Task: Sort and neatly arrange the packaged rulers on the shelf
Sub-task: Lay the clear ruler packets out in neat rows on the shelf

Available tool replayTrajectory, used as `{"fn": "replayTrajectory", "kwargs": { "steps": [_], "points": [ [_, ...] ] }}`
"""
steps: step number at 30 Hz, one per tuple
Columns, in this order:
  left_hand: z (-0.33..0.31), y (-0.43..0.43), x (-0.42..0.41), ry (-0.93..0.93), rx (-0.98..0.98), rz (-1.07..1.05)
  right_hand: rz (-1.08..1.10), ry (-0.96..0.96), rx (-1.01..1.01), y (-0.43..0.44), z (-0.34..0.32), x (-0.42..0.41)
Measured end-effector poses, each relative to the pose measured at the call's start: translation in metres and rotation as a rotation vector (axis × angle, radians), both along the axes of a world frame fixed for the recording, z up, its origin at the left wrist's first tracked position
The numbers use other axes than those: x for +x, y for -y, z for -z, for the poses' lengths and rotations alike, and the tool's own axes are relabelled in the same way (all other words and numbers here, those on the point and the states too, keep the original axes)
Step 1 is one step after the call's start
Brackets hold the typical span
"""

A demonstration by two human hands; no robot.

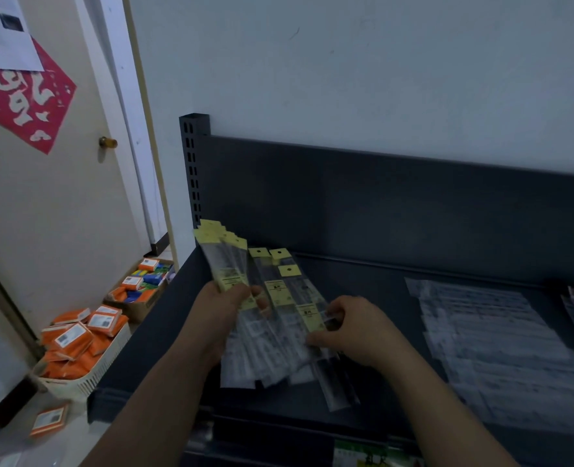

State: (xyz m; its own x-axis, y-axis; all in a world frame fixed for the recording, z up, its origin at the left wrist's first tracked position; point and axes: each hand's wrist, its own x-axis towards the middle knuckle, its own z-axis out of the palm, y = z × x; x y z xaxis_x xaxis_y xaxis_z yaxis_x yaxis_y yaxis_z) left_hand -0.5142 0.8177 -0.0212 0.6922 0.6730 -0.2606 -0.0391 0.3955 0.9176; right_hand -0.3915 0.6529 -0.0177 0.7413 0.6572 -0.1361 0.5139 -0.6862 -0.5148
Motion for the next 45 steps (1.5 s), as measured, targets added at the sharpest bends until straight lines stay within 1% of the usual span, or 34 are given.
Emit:
{"fn": "replayTrajectory", "kwargs": {
  "steps": [4, 6, 11, 16, 19, 23, 25, 29, 31, 32, 35, 37, 42, 45],
  "points": [
    [0.002, 0.003, -0.004, 0.003, -0.046, 0.057, 0.035, -0.065, 0.044, 0.002, 0.001, 0.008],
    [0.004, 0.002, -0.005, -0.012, -0.025, 0.082, 0.030, -0.089, 0.061, 0.002, 0.003, 0.009],
    [0.011, -0.001, -0.004, -0.063, 0.018, 0.080, 0.002, -0.045, -0.029, -0.001, 0.005, 0.001],
    [0.012, 0.001, -0.005, -0.038, 0.008, 0.084, 0.117, -0.097, 0.004, 0.000, 0.003, 0.008],
    [0.014, -0.001, -0.005, -0.034, 0.012, 0.086, 0.140, -0.133, 0.025, 0.001, -0.001, 0.011],
    [0.014, 0.000, -0.005, -0.027, 0.020, 0.083, 0.159, -0.106, 0.020, -0.001, -0.002, 0.015],
    [0.014, 0.000, -0.005, -0.019, 0.005, 0.083, 0.153, -0.073, 0.074, -0.002, 0.001, 0.019],
    [0.015, -0.002, -0.003, -0.030, 0.004, 0.077, 0.176, -0.054, 0.286, -0.011, 0.001, 0.023],
    [0.015, -0.002, -0.003, -0.031, -0.001, 0.077, 0.162, -0.007, 0.317, -0.018, 0.001, 0.025],
    [0.015, -0.002, -0.003, -0.031, -0.003, 0.079, 0.149, 0.001, 0.294, -0.021, 0.000, 0.025],
    [0.015, -0.002, -0.003, -0.032, 0.002, 0.077, 0.115, 0.023, 0.070, -0.026, -0.002, 0.024],
    [0.015, -0.003, -0.003, -0.029, 0.000, 0.075, 0.095, 0.020, -0.033, -0.028, -0.006, 0.023],
    [0.015, -0.002, -0.004, -0.027, -0.019, 0.078, 0.123, -0.093, -0.134, -0.031, -0.014, 0.024],
    [0.014, -0.002, -0.004, -0.030, -0.009, 0.073, 0.089, -0.129, -0.155, -0.030, -0.015, 0.024]
  ]
}}
